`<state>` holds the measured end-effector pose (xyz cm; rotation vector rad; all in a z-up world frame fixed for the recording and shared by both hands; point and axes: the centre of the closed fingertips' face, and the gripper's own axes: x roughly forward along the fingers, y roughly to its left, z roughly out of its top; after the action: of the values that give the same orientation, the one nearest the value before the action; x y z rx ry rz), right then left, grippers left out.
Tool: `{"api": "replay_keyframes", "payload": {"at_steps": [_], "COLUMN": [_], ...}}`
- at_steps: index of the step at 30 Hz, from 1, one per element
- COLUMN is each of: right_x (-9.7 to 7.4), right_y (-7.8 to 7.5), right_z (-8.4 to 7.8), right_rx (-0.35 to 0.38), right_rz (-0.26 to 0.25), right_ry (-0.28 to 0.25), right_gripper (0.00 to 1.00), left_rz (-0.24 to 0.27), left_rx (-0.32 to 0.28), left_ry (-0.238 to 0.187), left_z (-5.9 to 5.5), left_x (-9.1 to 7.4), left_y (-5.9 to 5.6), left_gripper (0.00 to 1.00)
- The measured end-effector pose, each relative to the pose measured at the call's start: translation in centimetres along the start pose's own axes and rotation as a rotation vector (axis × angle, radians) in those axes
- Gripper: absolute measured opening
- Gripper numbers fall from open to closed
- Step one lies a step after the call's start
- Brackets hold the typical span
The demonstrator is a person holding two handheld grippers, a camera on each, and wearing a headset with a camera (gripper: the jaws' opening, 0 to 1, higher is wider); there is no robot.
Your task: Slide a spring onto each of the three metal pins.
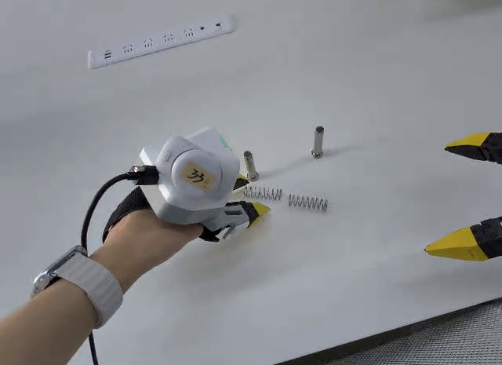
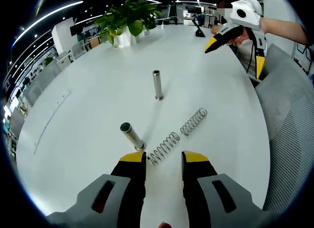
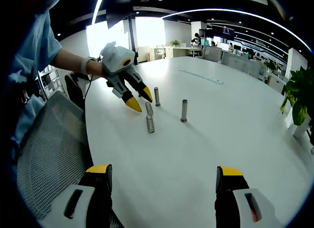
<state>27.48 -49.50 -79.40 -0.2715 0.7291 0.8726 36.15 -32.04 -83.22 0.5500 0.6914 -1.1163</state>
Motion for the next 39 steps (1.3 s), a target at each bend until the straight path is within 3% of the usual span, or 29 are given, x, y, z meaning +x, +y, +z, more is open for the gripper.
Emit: {"api": "replay_keyframes", "payload": {"at_steps": [26, 39], "right_x": [0.3, 0.4], "right_y": [0.8, 0.9], "right_z": [0.9, 1.0], "right_rx": [0.007, 0.008], "right_rz": [0.006, 0.011], "right_ry": [-0.014, -0.024], "right_gripper": [0.85, 0.85], "left_rz": [-0.019, 0.000], "left_rx": [-0.012, -0.053], "left_ry": [0.045, 0.000], "left_z": [-1.5, -1.4], "left_x": [-0.1, -0.3], "left_y": [-0.8, -1.1], "left_gripper": [0.08, 0.07]}}
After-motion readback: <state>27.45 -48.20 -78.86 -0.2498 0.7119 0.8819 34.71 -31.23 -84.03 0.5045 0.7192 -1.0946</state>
